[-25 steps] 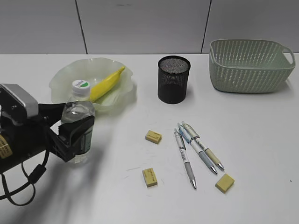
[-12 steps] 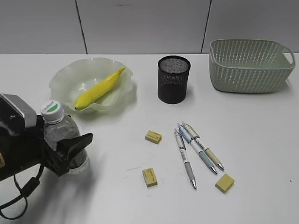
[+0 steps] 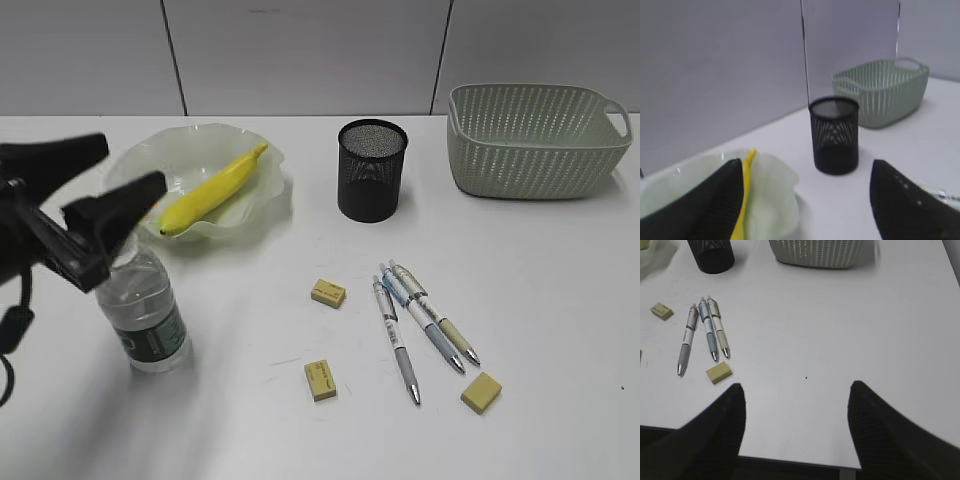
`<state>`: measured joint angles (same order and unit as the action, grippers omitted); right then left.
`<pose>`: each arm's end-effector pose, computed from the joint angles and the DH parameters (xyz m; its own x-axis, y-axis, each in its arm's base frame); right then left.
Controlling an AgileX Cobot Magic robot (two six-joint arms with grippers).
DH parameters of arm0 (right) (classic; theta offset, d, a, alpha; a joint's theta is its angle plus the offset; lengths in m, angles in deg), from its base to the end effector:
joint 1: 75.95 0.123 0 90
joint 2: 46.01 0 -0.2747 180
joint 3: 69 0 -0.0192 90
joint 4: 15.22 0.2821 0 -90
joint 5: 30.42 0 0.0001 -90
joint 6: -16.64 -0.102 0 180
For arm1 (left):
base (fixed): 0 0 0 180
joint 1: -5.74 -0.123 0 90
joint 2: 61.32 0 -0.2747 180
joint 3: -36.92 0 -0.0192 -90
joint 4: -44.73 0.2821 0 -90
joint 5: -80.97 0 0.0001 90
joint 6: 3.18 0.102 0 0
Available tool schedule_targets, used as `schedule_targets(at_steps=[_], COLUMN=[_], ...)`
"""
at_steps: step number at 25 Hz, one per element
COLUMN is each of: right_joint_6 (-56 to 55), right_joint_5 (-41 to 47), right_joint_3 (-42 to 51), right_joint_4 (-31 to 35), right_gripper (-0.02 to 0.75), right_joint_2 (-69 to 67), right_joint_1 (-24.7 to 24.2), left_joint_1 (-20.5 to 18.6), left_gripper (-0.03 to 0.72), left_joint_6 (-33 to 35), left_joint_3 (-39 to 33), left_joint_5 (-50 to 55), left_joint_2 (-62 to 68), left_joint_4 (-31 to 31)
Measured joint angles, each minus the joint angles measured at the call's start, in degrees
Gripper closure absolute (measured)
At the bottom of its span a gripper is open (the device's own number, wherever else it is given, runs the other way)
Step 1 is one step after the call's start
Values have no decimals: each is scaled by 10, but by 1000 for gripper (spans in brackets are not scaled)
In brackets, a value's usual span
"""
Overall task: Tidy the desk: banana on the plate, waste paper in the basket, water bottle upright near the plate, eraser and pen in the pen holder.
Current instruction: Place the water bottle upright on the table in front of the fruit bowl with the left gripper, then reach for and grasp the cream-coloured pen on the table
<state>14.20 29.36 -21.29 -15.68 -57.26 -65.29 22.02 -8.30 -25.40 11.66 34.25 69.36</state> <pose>0.0510 0.0089 0.2894 -0.4791 -0.0510 -0.8763 -0.1607 0.9865 0.0305 0.2236 -0.1067 0.1414 0.0375 0.0573 -0.9977 0.6313 0.7725 0.0681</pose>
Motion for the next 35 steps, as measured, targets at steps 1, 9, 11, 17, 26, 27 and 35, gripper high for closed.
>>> schedule_targets(at_steps=[1,9,11,17,26,27,35], right_joint_6=[0,0,0,0,0,0,14], right_joint_5=[0,0,0,0,0,0,-1], right_joint_3=[0,0,0,0,0,0,-1], right_joint_4=[0,0,0,0,0,0,5], right_gripper=[230,230,230,230,300,322,414], right_joint_2=[0,0,0,0,0,0,0], right_joint_1=[0,0,0,0,0,0,0], left_joint_1=[0,0,0,0,0,0,0], left_gripper=[114,228,232,245,254,256,295], left_joint_6=[-8,-129,-133,-124,-61,-60,-58], left_joint_3=[0,91,126,195,167,165,163], left_joint_5=[0,515,687,1127,1301,1301,1301], left_joint_2=[-26,-310,-377,-552,-781,-796,-820], left_joint_4=[-7,-27,-31,-83,-167,-168,-168])
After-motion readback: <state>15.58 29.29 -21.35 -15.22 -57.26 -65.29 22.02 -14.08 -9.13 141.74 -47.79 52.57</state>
